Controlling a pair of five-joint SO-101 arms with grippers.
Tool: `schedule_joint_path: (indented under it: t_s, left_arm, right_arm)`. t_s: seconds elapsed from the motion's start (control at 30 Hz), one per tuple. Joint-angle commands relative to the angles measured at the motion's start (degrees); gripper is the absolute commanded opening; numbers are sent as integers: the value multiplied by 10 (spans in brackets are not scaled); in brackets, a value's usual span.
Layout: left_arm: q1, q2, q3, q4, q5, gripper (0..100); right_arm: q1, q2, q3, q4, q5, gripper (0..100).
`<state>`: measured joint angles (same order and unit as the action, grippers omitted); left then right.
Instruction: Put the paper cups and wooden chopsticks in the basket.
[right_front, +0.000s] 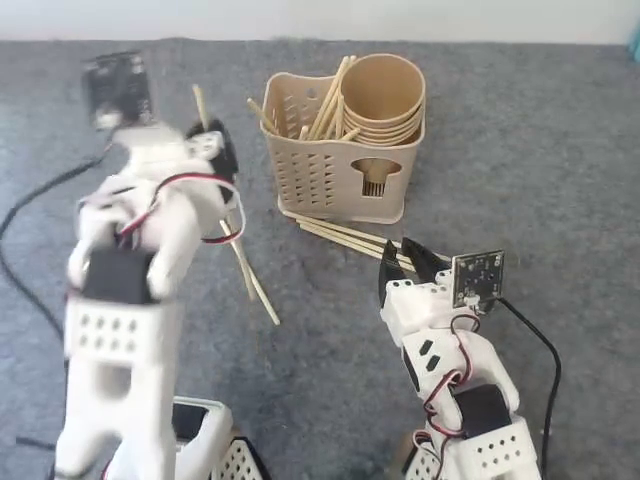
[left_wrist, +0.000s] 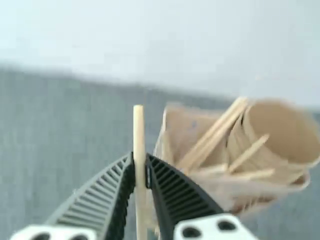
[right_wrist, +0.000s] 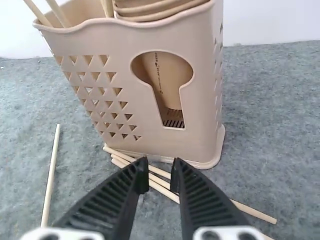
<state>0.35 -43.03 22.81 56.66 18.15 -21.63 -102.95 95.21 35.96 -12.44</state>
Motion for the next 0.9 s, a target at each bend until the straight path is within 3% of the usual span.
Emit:
schedule_joint_path:
  t_s: [0.0, 0.33, 0.57, 0.7, 0.87]
  left_arm:
    - [4, -70, 0, -94, -2, 12]
    - [18, -103, 100, -509, -4, 12]
    - [59, -64, 102, -547, -18, 12]
    - [70, 2, 102, -626, -74, 12]
    - [71, 108, 58, -681, -87, 12]
  right_arm:
    - [-2, -10, 10, 3, 9, 84]
    - [-2, -10, 10, 3, 10, 84]
    - [-2, -10, 10, 4, 10, 84]
    - [-2, -10, 10, 5, 10, 84]
    - [-2, -10, 10, 5, 10, 84]
